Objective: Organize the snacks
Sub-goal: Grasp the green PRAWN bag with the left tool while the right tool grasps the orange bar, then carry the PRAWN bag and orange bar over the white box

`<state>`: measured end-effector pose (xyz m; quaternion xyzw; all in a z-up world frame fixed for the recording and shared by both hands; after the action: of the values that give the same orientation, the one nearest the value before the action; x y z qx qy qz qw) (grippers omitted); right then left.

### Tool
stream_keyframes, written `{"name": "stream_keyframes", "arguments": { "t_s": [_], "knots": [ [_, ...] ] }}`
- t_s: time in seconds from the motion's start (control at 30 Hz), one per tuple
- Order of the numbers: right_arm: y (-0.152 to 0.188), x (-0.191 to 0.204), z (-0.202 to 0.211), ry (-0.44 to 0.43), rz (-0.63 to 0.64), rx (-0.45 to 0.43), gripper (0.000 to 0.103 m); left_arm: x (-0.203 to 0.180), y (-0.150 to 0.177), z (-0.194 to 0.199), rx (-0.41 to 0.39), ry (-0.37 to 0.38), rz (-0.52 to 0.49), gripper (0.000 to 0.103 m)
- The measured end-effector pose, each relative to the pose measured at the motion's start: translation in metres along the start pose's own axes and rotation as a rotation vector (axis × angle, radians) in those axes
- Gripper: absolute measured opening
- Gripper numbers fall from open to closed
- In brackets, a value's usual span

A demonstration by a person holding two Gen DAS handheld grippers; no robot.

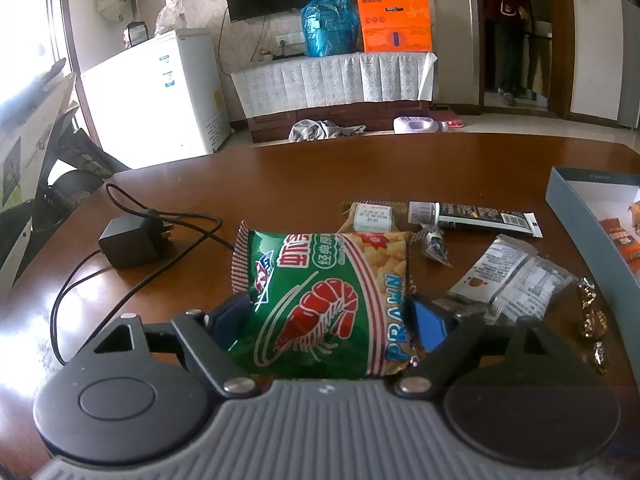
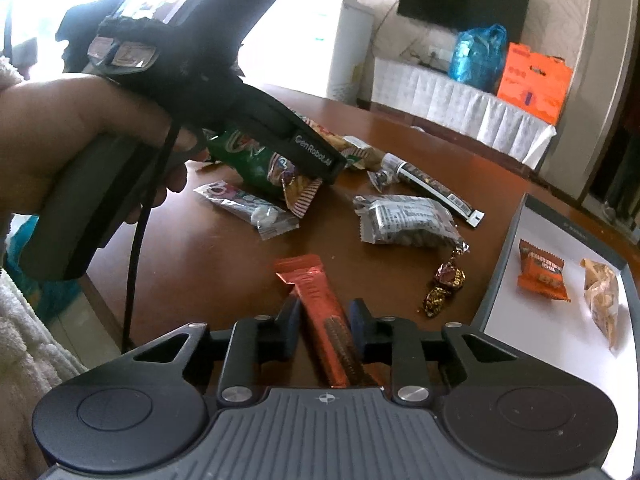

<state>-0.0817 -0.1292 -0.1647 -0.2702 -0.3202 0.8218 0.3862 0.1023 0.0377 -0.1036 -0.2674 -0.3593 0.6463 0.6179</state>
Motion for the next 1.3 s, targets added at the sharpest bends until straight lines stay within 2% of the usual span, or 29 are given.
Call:
{"name": "stream_keyframes", "arguments": {
  "t_s": [0.17,0.6,0.83,1.0,1.3],
  "knots": [
    [-0.002,-0.004,0.004,-0.021,-0.047,-0.014,0.025,0.002,-0.002,0.002,-0.004,0.008,0.015,0.08],
    [-0.006,-0.01,0.014,-0.02,-0.077,-0.069,0.023,0.002,-0.009,0.011,-0.042,0.005,0.033,0.076],
    [-0.011,-0.014,0.024,-0.027,-0.108,-0.146,0.023,0.002,-0.018,0.029,-0.114,0.001,0.038,0.076],
    [-0.016,-0.017,0.036,-0.006,-0.122,-0.209,0.023,0.001,-0.023,0.039,-0.137,0.004,0.036,0.076],
    [-0.019,-0.027,0.046,0.031,-0.161,-0.249,0.023,-0.003,-0.026,0.053,-0.179,0.01,0.023,0.076]
  ]
}}
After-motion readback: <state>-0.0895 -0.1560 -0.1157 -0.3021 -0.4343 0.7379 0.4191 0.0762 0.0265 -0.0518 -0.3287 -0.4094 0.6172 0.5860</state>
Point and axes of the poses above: each gripper's, at about its wrist camera, not at the fingertips, and z roughly against the way its jaws point, x to its left, y to its underside, the point moved 4 cm from there along -z, roughly the way its jaws point, and after that the axes turned 2 degrees about z, right-handed, at the moved point
